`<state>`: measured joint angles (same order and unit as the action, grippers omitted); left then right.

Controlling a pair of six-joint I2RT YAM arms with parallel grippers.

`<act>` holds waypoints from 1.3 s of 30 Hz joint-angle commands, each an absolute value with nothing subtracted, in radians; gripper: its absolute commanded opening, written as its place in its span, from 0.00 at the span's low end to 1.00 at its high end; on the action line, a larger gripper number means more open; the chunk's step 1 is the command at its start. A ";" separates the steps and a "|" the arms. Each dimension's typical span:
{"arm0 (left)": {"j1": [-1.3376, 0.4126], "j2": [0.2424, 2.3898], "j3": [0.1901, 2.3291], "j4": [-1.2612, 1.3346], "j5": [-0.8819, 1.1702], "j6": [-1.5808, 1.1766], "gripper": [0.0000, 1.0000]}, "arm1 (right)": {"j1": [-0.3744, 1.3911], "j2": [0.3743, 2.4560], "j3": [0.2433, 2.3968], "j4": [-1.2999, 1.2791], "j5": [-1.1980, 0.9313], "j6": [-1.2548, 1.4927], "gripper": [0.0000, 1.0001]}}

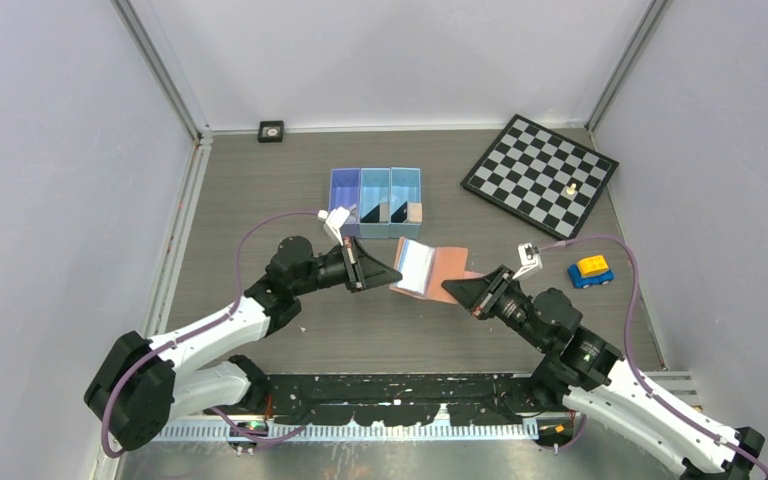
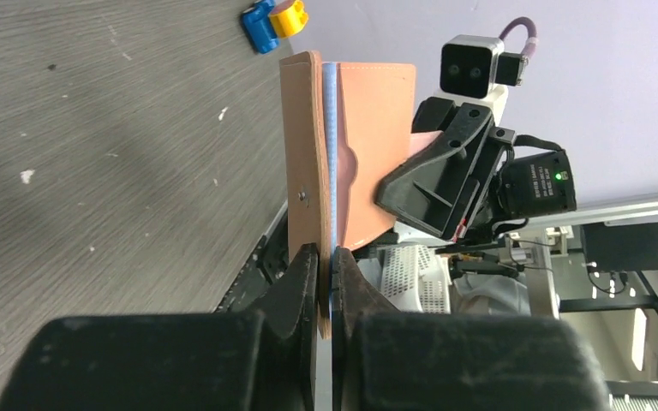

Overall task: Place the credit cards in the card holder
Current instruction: Open the card holder at the center of the board.

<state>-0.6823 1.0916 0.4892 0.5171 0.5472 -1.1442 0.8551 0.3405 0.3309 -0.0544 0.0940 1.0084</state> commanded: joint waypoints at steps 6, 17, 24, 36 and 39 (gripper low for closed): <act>-0.681 1.029 0.532 0.098 0.354 -0.890 0.00 | 0.854 0.546 0.440 -0.431 0.350 1.044 0.20; -0.727 1.071 0.551 -0.142 0.164 -0.822 0.00 | 0.855 0.720 0.484 -0.305 0.288 1.013 0.66; -0.772 1.164 0.607 -0.172 0.149 -0.785 0.00 | 0.856 0.886 0.442 -0.082 0.150 1.053 0.51; -0.794 1.223 0.622 -0.112 0.192 -0.787 0.12 | 0.871 1.195 0.464 0.075 0.057 1.062 0.42; -0.794 1.233 0.621 -0.097 0.204 -0.791 0.15 | 0.873 1.247 0.465 0.083 0.049 1.069 0.42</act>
